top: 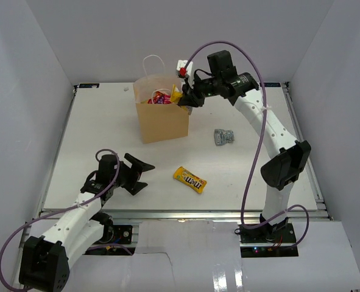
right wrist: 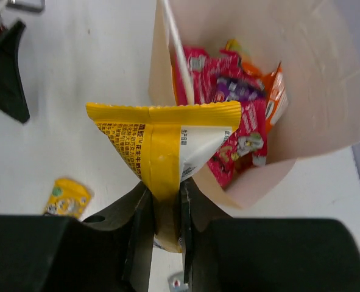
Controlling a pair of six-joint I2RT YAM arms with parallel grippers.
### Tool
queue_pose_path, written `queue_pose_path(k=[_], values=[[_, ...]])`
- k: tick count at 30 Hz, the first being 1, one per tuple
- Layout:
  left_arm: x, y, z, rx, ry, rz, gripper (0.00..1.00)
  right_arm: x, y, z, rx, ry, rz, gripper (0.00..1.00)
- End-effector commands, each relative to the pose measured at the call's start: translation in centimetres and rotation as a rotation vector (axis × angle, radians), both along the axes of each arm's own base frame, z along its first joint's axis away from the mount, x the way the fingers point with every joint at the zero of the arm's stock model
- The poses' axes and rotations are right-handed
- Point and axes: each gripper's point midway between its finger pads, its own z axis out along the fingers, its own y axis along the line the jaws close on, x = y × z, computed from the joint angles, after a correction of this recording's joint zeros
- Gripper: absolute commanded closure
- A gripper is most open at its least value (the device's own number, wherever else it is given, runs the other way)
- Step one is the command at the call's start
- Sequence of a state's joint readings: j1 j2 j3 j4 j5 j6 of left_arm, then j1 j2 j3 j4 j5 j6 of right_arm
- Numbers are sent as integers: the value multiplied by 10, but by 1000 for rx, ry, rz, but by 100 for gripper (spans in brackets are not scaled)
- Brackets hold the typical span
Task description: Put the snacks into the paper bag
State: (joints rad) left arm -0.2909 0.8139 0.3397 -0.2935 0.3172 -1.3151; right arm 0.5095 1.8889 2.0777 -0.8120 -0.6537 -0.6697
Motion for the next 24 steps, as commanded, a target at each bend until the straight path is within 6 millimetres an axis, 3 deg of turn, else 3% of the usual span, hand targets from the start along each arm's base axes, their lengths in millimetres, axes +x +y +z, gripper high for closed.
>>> queue_pose_path(k=[1, 5, 12, 14, 17, 18, 23, 24], values=[[-1, -15, 14, -64, -67, -92, 2, 24, 17, 92, 226, -140, -108, 90], [-6, -17, 16, -80, -73, -112, 2, 35, 30, 130, 339, -195, -138, 91], [-11, -17, 17, -115, -72, -95, 2, 49, 58, 140, 475, -192, -186, 92], [-11, -18, 19, -124, -71, -100, 2, 54, 69, 134, 495, -170, -195, 91], [-10, -21, 17, -138, -34, -97, 2, 58, 79, 117, 479, -151, -208, 81], [-9, -21, 17, -144, -19, -89, 2, 60, 81, 111, 474, -145, -208, 74], [-3, -32, 8, -157, 107, -39, 2, 68, 76, 92, 437, -136, -245, 55], [2, -36, 14, -158, 107, -34, 2, 68, 73, 96, 441, -141, -247, 46]])
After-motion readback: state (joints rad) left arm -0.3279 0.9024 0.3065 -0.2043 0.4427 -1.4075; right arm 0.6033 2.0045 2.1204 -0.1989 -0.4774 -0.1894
